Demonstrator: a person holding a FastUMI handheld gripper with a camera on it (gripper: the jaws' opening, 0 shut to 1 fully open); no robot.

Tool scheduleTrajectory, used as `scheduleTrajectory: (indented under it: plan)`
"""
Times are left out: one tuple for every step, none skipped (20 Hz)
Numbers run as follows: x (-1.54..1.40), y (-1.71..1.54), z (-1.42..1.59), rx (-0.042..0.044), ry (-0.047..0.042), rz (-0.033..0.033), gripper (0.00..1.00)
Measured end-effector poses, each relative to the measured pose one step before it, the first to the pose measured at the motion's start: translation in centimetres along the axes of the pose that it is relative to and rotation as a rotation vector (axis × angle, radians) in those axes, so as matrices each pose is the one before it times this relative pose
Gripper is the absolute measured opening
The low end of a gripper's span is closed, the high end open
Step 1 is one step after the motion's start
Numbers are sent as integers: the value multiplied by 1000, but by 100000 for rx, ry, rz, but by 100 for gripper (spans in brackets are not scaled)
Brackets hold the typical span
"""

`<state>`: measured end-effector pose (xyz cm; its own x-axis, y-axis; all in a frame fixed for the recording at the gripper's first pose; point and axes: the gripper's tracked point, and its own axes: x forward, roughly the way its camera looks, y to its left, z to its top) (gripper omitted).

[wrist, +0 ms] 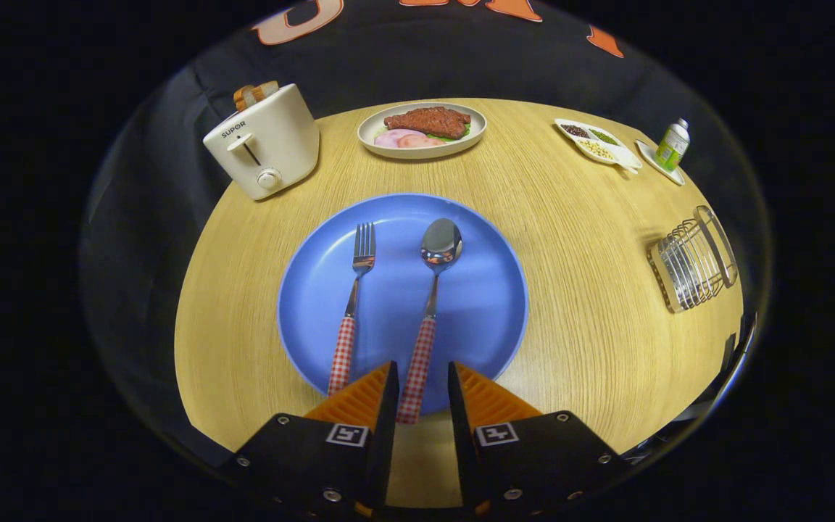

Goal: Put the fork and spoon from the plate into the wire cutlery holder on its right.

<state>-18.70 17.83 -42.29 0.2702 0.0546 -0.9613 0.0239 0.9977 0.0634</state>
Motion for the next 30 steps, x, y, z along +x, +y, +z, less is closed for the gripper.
scheduleTrajectory:
  plan:
    - [268,100,136,-37,-1009,-72,36]
    - [204,-45,287,-763,-1394,-524,31]
    - [23,18,241,-884,-1408,-64,28]
    - [166,-54,128,-531,-1009,-20,22]
    - [-8,-50,151,-464,-842,-347,19]
    - [83,33,78,-948,-244,687,13]
    - [-107,-222,60,-578,-117,126,11]
    - [-176,-111,45,278,584,1152,10]
    - [-309,-156,187,703,168,1193,9]
    - [-438,-406,387,69,-485,156,9]
    - [-576,-272,601,-743,-1299,962,8]
    - [-561,-203,798,-457,-1987,1311,8]
    - [-700,-119,818,-798,-1795,1605,8]
    - [-858,-316,739,-1252,-1394,1146,8]
    - [-956,-524,845,-1237,-1679,555,8]
    - [-956,-594,967,-986,-2151,-29,8]
    - [-915,-831,955,-785,-1935,-196,8]
    - [-993,-942,762,-745,-1372,-267,8]
    - [-917,-1107,704,-890,-991,-583,8]
    - [-727,-1240,628,-529,-908,-784,8]
    - [-821,-1332,600,-186,-428,-868,8]
    - [-811,-1636,451,-140,-551,-999,8]
    - [-660,-1773,526,-202,-460,-1602,8]
    - [-567,-1711,247,56,206,-1462,8]
    - [-565,-1799,350,709,282,-1692,8]
    - [-472,-1657,75,344,963,-1398,8]
    - [-421,-1929,274,236,396,-2101,8]
    - [-220,-1817,10,-955,1284,-2162,8]
    - [-365,-1718,-102,-964,1535,-1796,8]
    - [-344,-1297,53,-948,1321,-750,8]
